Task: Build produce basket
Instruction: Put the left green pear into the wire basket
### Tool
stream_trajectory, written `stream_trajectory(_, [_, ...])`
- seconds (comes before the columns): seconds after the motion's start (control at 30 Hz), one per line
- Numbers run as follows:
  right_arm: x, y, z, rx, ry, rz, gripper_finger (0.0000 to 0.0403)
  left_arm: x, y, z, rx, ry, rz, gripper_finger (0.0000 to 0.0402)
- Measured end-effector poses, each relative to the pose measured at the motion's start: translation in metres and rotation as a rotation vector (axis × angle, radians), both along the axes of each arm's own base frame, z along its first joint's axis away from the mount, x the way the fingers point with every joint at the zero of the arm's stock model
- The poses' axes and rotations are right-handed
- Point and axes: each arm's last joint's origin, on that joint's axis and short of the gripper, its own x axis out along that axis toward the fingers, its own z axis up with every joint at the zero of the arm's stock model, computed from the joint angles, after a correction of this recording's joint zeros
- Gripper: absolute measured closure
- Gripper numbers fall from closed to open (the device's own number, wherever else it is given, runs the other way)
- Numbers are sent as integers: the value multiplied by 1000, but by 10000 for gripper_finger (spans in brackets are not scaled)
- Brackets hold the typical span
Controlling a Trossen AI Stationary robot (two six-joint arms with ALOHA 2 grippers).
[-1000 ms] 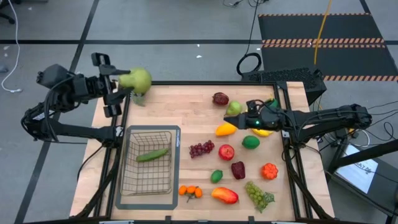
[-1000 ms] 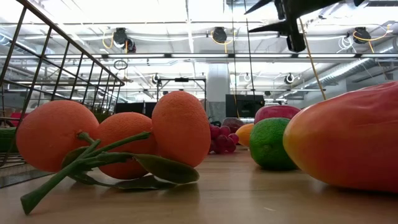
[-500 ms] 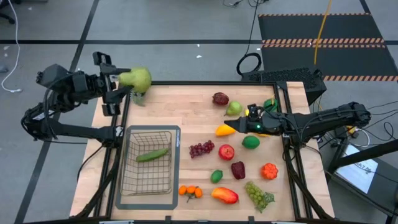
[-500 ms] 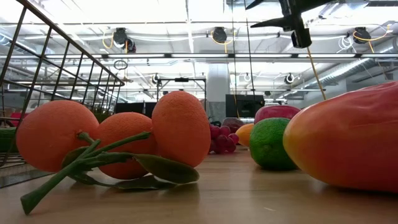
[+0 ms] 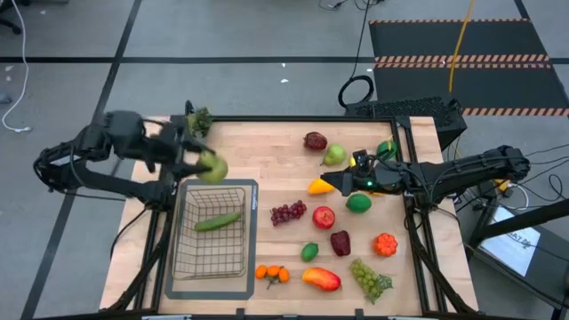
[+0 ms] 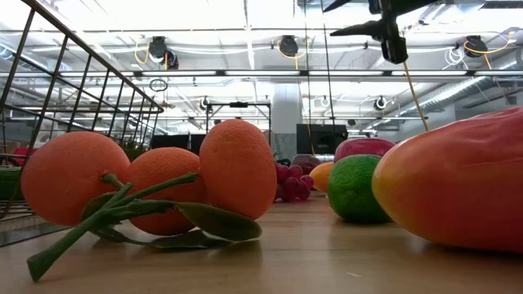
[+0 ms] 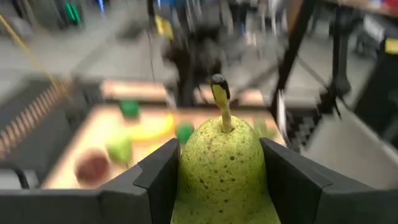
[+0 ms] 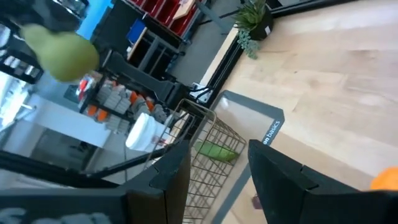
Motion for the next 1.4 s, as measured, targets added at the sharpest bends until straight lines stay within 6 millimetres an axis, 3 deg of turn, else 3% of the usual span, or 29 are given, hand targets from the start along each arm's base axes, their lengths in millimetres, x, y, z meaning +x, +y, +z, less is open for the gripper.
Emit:
stream_trajectory(0.23, [-1,0,-2,-91,49,50,248,9,-17,-43,-57,279,-48,195])
stream_trajectory(0.57, [-1,-7,-6,-146,97,39,248,31,-45,-135,-186,478,-59,195])
stream_trajectory(0.77, [-1,-13,-6,-143,98,19,248,35,-53,-184,-194,487,6,195])
stream_trajectory(0.97, [1,-17,-5,-78,83,113,248,36,-60,-223,-236,416,-19,195])
stream_trajectory(1.2, [1,-21,-5,-15,73,124,248,33,-62,-254,-233,324,-68,195])
stream_trajectory(1.4, [1,-21,-5,1,70,119,248,27,-60,-271,-226,349,-67,194])
